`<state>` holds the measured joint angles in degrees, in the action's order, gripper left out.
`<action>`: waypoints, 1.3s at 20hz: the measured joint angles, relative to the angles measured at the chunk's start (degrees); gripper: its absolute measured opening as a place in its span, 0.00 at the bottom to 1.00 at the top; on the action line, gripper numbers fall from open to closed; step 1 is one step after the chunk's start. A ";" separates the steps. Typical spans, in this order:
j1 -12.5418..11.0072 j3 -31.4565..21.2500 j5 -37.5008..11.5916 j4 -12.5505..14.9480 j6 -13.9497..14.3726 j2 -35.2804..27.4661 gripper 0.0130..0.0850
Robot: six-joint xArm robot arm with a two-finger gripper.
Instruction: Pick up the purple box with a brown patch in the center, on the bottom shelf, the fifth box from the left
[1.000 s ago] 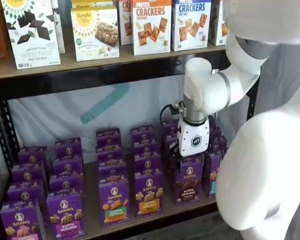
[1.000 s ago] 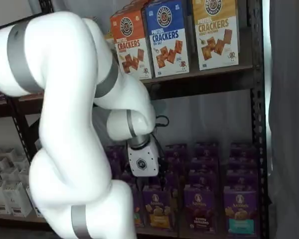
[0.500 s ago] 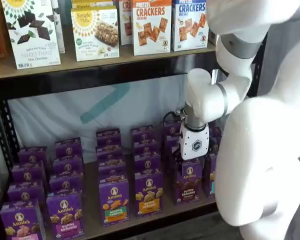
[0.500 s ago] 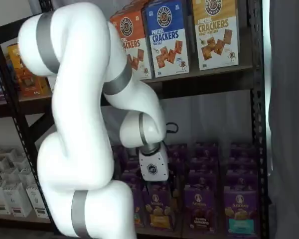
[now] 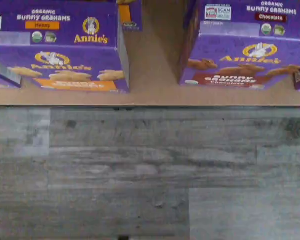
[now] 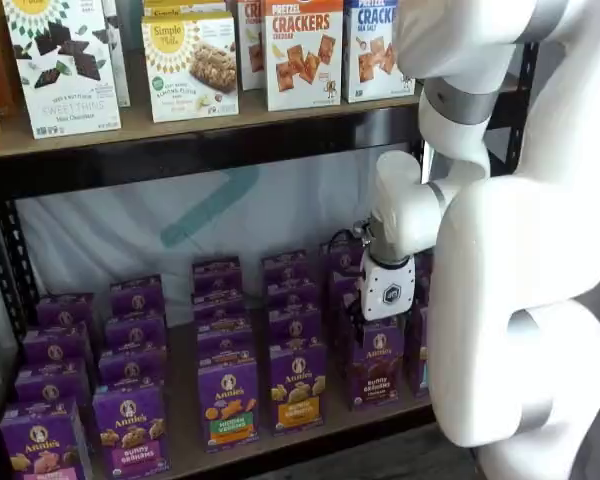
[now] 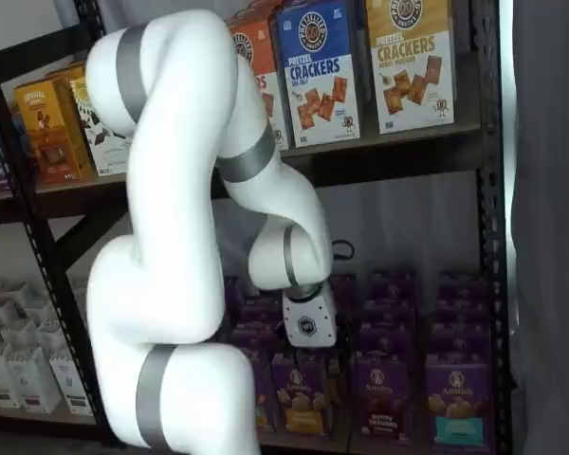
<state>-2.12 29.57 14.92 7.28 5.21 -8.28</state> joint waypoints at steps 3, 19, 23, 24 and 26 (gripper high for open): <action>-0.18 2.84 -0.68 0.01 -0.15 -3.45 1.00; -3.49 17.66 -1.36 4.12 0.54 -19.48 1.00; -4.58 21.76 -1.20 2.97 -1.68 -23.21 1.00; -4.82 22.82 -0.95 2.94 -1.95 -24.03 1.00; -5.16 24.71 -0.38 2.58 -2.67 -25.45 1.00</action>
<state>-7.28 54.28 14.54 9.86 2.54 -33.73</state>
